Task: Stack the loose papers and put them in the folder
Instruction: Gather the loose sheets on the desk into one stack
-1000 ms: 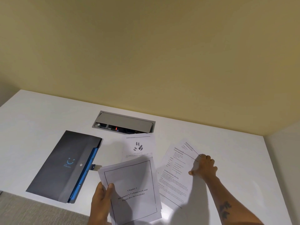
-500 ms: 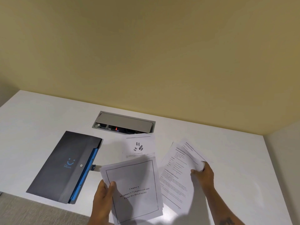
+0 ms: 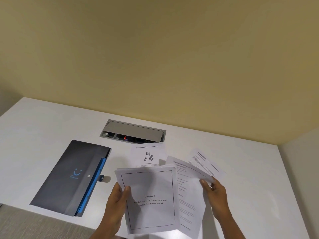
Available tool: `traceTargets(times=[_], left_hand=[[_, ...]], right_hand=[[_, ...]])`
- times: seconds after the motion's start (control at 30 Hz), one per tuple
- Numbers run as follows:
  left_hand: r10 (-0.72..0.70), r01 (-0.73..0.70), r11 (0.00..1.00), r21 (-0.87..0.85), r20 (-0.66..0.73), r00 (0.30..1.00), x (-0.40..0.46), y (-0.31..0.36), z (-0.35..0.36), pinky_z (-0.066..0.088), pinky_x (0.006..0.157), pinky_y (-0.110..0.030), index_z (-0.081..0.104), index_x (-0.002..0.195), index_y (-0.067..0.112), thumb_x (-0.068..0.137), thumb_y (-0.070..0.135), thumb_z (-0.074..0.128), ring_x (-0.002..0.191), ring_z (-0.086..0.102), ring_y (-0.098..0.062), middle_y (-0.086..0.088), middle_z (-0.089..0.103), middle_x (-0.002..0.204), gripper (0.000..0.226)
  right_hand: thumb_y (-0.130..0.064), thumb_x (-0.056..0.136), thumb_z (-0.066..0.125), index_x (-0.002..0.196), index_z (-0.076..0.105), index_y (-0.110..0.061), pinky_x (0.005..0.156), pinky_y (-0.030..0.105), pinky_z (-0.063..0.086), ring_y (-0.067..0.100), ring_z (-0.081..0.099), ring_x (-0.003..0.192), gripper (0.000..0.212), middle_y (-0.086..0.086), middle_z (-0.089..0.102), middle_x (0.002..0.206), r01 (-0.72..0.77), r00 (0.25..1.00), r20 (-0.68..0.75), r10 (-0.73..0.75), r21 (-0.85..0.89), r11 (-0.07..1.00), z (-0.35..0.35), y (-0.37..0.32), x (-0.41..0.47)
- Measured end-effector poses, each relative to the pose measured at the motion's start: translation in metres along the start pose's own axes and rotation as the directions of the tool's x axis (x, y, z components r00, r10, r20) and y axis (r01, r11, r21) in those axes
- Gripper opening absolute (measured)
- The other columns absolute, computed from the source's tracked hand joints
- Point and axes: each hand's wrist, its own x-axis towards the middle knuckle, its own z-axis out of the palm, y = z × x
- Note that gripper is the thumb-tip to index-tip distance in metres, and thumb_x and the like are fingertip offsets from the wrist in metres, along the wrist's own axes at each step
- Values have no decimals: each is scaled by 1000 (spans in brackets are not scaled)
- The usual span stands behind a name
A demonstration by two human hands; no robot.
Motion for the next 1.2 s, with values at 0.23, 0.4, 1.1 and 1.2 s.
traceTargets(times=[0.23,0.4,1.1,1.2], left_hand=[[13,-14,1000,3,79,997,0,-5,5,57,92,-38,62,118,47,103,31,56,115,68,-18,10,74,117,22],[17,-22,999,40,111,994,-5,-10,10,56,102,-46,65,108,48,104,28,56,113,69,-17,7,74,117,22],[14,-21,993,112,66,998,-8,-10,16,55,88,-30,66,115,50,101,23,61,106,71,-4,19,76,115,30],[48,-51,991,125,31,998,-10,-12,12,56,90,-35,65,117,54,101,25,60,107,71,-6,18,75,118,34]], right_hand=[[-45,93,74,118,78,-43,82,21,55,7,77,92,26,-13,83,104,74,969,241,-50,-92,993,28,-22,-16],[-52,95,68,130,72,-42,99,34,59,12,76,115,37,-13,80,124,64,909,415,-26,-78,995,47,-32,-33],[-44,98,70,127,76,-24,63,14,49,7,66,75,35,-4,79,98,-106,768,623,144,-98,989,41,-46,-28],[-71,77,79,112,82,-23,76,23,61,13,79,90,61,5,83,106,-79,908,401,124,-128,989,28,-50,-6]])
